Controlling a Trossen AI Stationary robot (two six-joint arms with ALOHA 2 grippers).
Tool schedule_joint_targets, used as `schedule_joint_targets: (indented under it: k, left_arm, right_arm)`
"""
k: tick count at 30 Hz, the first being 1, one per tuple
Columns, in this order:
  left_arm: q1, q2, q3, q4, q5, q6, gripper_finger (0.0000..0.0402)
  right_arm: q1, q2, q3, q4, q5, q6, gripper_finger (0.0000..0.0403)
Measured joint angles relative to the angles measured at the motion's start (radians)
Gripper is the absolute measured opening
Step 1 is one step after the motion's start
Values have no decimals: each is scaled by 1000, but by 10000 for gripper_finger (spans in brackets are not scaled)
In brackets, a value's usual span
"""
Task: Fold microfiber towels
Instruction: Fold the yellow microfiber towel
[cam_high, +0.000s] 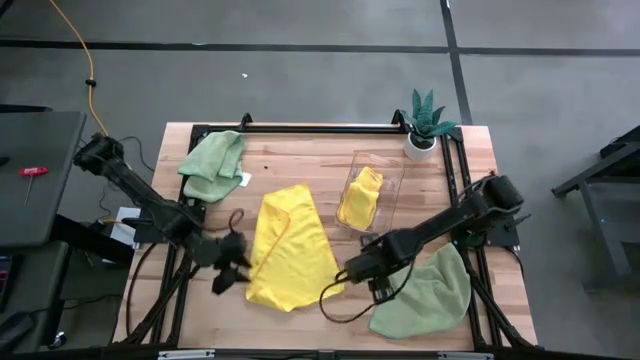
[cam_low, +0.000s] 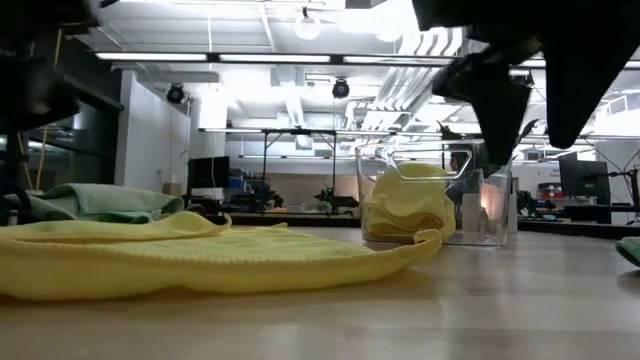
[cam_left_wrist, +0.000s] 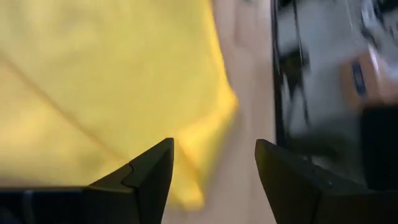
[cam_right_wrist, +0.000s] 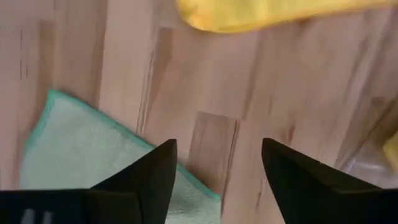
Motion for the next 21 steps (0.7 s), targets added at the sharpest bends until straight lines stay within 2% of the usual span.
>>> schedule_joint_targets:
  k: [5, 8, 12, 18, 21]
  left_arm:
    - [105, -21, 0, 47, -209, 29, 216]
    - [148, -19, 0, 114, -335, 35, 216]
    - [191, -14, 0, 215, -459, 58, 216]
    - [227, -19, 1, 340, -425, 215, 216]
    - [229, -28, 1, 354, -418, 227, 216]
  right_arm:
    - [-60, -131, -166, 326, 29, 223, 207]
    - [-127, -136, -170, 469, 94, 306, 184]
    - [-229, -93, -113, 550, 131, 302, 135]
    - [-364, 13, 26, 491, 110, 267, 24]
    - [-396, 63, 95, 402, 92, 241, 11]
